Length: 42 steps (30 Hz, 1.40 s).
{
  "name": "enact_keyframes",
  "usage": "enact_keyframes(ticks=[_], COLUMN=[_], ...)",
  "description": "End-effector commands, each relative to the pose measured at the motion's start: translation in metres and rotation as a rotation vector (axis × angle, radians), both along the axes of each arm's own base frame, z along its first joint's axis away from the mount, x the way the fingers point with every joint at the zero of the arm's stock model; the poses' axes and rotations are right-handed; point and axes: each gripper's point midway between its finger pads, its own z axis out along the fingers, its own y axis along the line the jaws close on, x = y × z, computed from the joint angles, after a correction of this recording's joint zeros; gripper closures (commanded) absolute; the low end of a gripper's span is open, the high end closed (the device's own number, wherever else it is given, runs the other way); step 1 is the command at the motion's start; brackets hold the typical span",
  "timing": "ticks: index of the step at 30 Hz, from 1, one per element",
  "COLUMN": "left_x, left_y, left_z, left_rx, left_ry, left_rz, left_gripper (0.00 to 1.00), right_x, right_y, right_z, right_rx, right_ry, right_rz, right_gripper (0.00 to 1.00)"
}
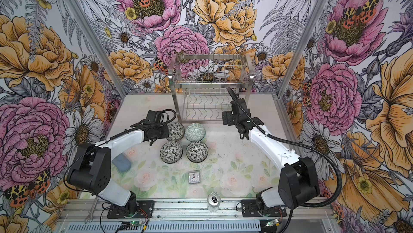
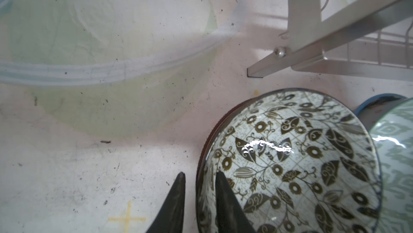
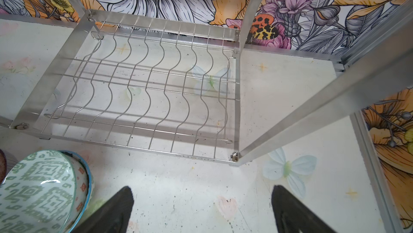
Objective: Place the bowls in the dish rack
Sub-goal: 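Lower the left gripper onto the leaf-pattern bowl rim and close it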
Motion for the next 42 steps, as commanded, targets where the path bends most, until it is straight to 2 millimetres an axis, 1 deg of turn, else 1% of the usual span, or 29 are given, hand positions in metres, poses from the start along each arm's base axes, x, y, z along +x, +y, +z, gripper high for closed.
enact_keyframes(ticks=[1,3,8,15,22,26,30,34,41,42], left_x=[0.005,0.006,0.007,0.009,0.009,0.01,0.011,0.011,0.013,0.013], left_y=[0.0,0.001,0.004,0.013,0.014,0.013,0.013,0.014,0.016,0.017], left_z=[0.003,0.003,0.007,0.021,0.024,0.029,0.031,0.029,0.035,0.036], left_rx=[0.017,0.02,0.035,0.05,0.052,0.05,0.051,0.055,0.05,0.05], left_ry=[-0.006,-0.006,-0.012,-0.039,-0.045,-0.057,-0.062,-0.057,-0.072,-0.073], left_rz=[-0.008,-0.006,0.0,0.019,0.022,0.021,0.018,0.021,0.029,0.033], left_gripper=[0.77,0.8,0.83,0.82,0.82,0.82,0.84,0.9,1.0,1.0], right_x=[0.005,0.005,0.004,0.004,0.004,0.003,0.004,0.005,0.006,0.006], right_y=[0.001,0.0,-0.001,-0.002,-0.001,-0.001,-0.001,0.0,0.0,0.0], right_z=[0.006,0.006,0.006,0.004,0.002,0.003,0.002,0.003,0.005,0.006], right_rx=[-0.026,-0.03,-0.037,-0.041,-0.042,-0.041,-0.041,-0.038,-0.042,-0.041], right_ry=[-0.018,-0.018,-0.021,-0.017,-0.013,-0.014,-0.012,-0.013,-0.018,-0.019], right_rz=[-0.004,-0.005,-0.006,-0.005,-0.004,-0.004,-0.001,0.0,0.002,0.002], right_gripper=[0.02,0.01,0.01,0.01,0.01,0.01,0.01,0.01,0.01,0.02])
